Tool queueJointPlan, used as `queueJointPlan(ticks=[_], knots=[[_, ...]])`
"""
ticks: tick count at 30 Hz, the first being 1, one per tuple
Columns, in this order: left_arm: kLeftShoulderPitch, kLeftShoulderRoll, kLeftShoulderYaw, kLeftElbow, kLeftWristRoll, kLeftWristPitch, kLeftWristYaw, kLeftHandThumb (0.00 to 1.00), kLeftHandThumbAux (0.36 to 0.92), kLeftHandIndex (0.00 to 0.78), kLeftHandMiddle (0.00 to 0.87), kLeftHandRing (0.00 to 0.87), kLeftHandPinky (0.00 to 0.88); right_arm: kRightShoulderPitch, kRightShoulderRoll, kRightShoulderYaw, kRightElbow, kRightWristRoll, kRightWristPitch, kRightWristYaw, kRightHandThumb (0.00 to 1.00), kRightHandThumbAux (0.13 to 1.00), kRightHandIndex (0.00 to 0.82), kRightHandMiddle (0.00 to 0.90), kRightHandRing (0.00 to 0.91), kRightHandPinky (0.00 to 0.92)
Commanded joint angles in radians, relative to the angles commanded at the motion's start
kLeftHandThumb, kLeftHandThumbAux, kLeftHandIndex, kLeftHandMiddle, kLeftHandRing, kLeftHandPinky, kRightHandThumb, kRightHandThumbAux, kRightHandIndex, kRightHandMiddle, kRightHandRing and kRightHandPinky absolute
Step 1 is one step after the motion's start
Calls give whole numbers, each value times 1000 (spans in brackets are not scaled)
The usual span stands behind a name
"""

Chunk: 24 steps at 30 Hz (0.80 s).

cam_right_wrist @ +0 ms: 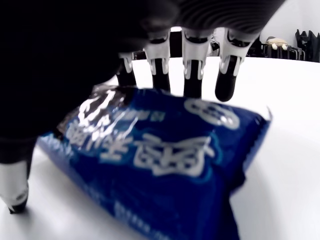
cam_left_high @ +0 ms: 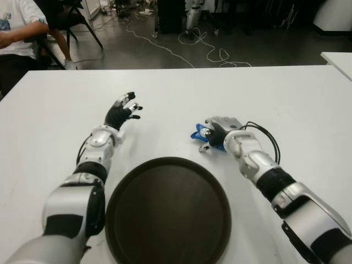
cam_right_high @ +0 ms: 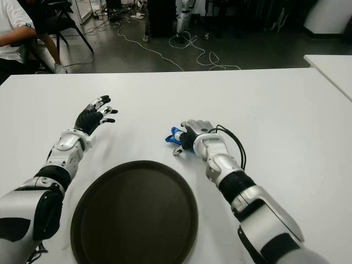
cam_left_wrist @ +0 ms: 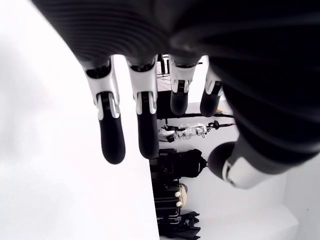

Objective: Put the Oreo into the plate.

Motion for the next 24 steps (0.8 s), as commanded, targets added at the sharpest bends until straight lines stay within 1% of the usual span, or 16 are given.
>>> queueJointPlan(ticks=[8, 13, 18, 21, 24], knots=[[0, 0, 0, 0, 2, 0, 8, 241, 637, 17, 82, 251, 381, -7, 5, -9, 32, 24, -16, -30, 0, 576, 175, 189, 222, 264], [-1, 0, -2, 0, 4, 0, 12, 228, 632, 18, 88, 255, 385, -9, 11, -11, 59, 40, -41, -63, 0, 590, 174, 192, 216, 242], [0, 1, -4, 0, 6, -2, 11, 223, 627, 16, 85, 254, 386, -3, 37, -16, 104, 51, -77, -150, 0, 598, 163, 169, 187, 205], [0, 0, -6, 0, 8, -2, 13, 232, 626, 16, 86, 253, 385, -3, 44, -16, 123, 57, -98, -195, 0, 604, 168, 168, 181, 198], [0, 0, -6, 0, 8, 0, 15, 239, 630, 16, 89, 252, 385, 1, 49, -20, 141, 64, -127, -267, 0, 611, 187, 180, 190, 204]])
